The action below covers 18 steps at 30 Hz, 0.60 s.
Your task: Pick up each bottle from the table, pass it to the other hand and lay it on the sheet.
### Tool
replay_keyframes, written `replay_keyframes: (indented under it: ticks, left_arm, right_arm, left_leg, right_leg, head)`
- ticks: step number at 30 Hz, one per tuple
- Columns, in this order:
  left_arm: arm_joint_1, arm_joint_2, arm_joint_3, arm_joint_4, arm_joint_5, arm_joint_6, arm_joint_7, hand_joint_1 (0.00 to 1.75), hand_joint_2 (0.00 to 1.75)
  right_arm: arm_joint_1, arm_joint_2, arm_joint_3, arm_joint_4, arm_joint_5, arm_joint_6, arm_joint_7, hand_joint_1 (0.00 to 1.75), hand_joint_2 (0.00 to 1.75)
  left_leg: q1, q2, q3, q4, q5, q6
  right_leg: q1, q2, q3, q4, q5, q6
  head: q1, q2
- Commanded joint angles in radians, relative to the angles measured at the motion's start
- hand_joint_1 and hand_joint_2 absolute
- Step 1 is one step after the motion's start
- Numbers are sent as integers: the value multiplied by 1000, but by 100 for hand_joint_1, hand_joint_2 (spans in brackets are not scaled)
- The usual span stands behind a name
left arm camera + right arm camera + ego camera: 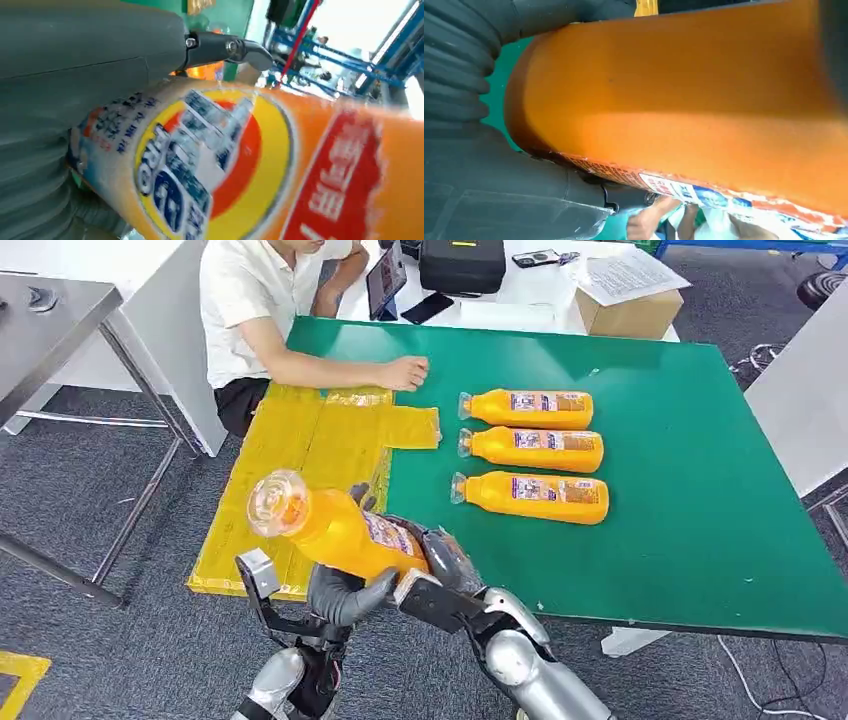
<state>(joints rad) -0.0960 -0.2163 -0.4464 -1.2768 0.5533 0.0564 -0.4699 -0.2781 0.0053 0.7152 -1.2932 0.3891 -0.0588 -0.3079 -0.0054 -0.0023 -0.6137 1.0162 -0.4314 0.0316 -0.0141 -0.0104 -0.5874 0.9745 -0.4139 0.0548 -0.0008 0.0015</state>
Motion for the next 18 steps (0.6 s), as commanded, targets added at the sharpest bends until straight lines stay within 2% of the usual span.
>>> replay_keyframes:
  ticks: [1, 6, 8, 10, 11, 12, 13, 18]
  left_arm:
    - [-42, -3, 21, -38, -60, 42, -45, 175, 175]
    - [-32, -1, 43, -57, -52, 40, -44, 175, 175]
    - [-32, -4, 60, -55, -51, 41, -45, 175, 175]
    - [-30, -4, 67, -57, -51, 43, -46, 175, 175]
    - [-29, -5, 71, -58, -49, 44, -46, 175, 175]
    - [-29, -5, 71, -58, -49, 44, -46, 175, 175]
    - [-8, -38, 110, -81, -46, 50, -49, 175, 175]
    - [5, -50, 144, -112, -26, 52, -15, 175, 175]
  right_arm:
    - [-54, -17, 146, 123, -2, 56, 31, 175, 175]
    - [-19, -29, 132, 129, -17, 53, 34, 175, 175]
    - [6, -26, 116, 131, -24, 49, 32, 84, 175]
    - [16, -25, 113, 132, -24, 44, 32, 84, 175]
    - [20, -24, 111, 133, -24, 40, 33, 2, 175]
    - [20, -24, 111, 133, -24, 40, 33, 0, 175]
    - [37, -19, 100, 138, -24, 34, 36, 0, 175]
    - [64, -13, 90, 161, -17, 16, 35, 0, 175]
  left_leg:
    - [1, 0, 3, 0, -1, -2]
    - [1, -2, 4, -1, -1, -2]
    - [1, -3, 5, -1, -1, -2]
    - [2, -2, 5, -1, -1, -2]
    - [1, -2, 5, -2, -1, -2]
    - [2, -2, 3, -1, -1, -2]
    - [2, -2, 5, -1, -1, -2]
    - [2, -1, 2, -1, -1, -2]
  right_leg:
    - [1, 1, 3, -1, -1, -2]
    - [1, -2, 4, -1, -1, -2]
    - [1, -3, 5, -2, -2, -2]
    - [2, -2, 5, -2, -2, -2]
    - [1, -2, 5, -2, -2, -2]
    - [1, -3, 3, -2, -1, -2]
    - [2, -3, 4, -2, -2, -2]
    - [2, -2, 2, -1, -1, -2]
  head:
    - [0, 0]
    - [0, 0]
    - [0, 0]
    - [0, 0]
    - [0, 0]
    - [0, 0]
    - [0, 0]
    - [0, 0]
